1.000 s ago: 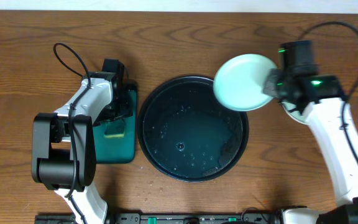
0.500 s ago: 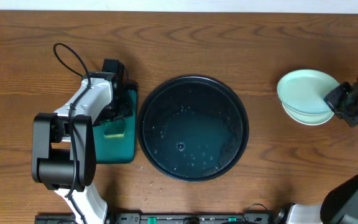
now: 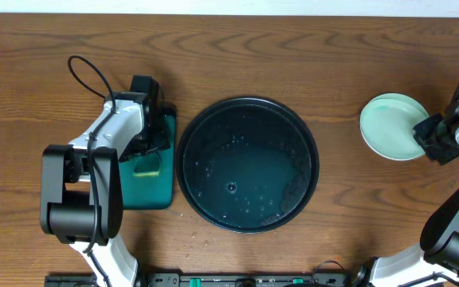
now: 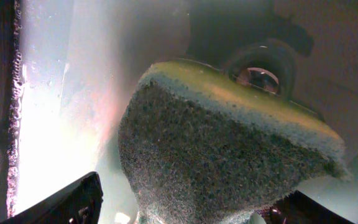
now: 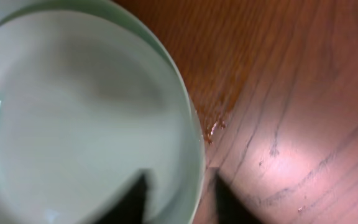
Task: Clean dirty plates on tray and stack at the side
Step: 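Open the right gripper and lift it off the stacked plates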
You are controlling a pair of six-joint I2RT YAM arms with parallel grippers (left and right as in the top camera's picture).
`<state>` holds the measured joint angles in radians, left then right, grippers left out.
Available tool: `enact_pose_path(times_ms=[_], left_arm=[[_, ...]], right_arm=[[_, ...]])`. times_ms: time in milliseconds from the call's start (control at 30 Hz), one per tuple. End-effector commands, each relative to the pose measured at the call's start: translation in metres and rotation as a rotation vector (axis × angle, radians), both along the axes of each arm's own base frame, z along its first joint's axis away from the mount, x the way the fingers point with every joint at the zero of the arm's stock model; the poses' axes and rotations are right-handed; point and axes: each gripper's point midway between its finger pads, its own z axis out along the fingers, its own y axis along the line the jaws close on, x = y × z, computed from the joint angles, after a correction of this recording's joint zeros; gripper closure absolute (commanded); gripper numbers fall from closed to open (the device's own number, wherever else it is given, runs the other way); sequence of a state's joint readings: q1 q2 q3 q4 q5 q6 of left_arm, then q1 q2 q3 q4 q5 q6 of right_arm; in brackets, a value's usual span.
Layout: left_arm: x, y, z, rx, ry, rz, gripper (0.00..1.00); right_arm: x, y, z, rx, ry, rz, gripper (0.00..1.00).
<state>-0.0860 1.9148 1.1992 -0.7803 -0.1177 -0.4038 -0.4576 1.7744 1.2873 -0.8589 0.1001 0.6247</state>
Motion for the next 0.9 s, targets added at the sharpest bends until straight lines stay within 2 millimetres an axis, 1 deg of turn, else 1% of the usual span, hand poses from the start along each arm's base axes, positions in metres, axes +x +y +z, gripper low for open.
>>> enact_pose_path(times_ms=[0,33,67,167,233,333,400,433,533,600,700,800,867], left_arm=[[-0.004,-0.006,-0.008,-0.03,0.025,0.001,0.19],[-0.004,-0.006,-0.008,-0.03,0.024,0.001,0.19],[-0.003,-0.006,-0.008,-0.03,0.022,0.001,0.19],[-0.002,-0.006,-0.008,-0.03,0.018,0.0,0.19],[0.0,-0.006,-0.008,-0.03,0.009,0.0,0.19],[0.004,-0.006,-0.008,-0.031,-0.006,0.0,0.19],[0.003,-0.006,-0.007,-0.032,-0.004,0.0,0.19],[0.003,-0.006,-0.006,-0.031,-0.005,0.0,0.19],[0.004,-0.006,0.0,-0.029,-0.02,0.0,0.19],[0.007,-0.006,0.01,-0.032,-0.05,-0.001,0.19],[0.01,-0.006,0.03,-0.036,-0.104,-0.002,0.19],[0.013,-0.006,0.058,-0.038,-0.176,-0.003,0.19],[0.013,-0.006,0.082,-0.042,-0.239,-0.014,0.19]], right_arm=[[-0.001,-0.007,-0.001,-0.018,-0.002,-0.036,0.32],[0.001,-0.004,-0.001,-0.004,-0.01,-0.02,0.29],[0.004,0.0,0.0,0.016,-0.022,-0.002,0.29],[0.02,0.018,0.008,0.081,-0.1,0.092,0.31],[0.027,0.028,0.02,0.088,-0.144,0.131,0.32],[0.036,0.044,0.048,0.043,-0.205,0.218,0.3],[0.04,0.055,0.065,0.007,-0.241,0.257,0.23],[0.041,0.061,0.075,-0.009,-0.261,0.279,0.01],[0.04,0.078,0.094,-0.031,-0.298,0.33,0.01],[0.037,0.09,0.103,-0.03,-0.309,0.358,0.01],[0.033,0.108,0.108,-0.022,-0.307,0.4,0.01],[0.032,0.125,0.112,-0.027,-0.305,0.472,0.01],[0.033,0.135,0.115,-0.035,-0.312,0.523,0.01]])
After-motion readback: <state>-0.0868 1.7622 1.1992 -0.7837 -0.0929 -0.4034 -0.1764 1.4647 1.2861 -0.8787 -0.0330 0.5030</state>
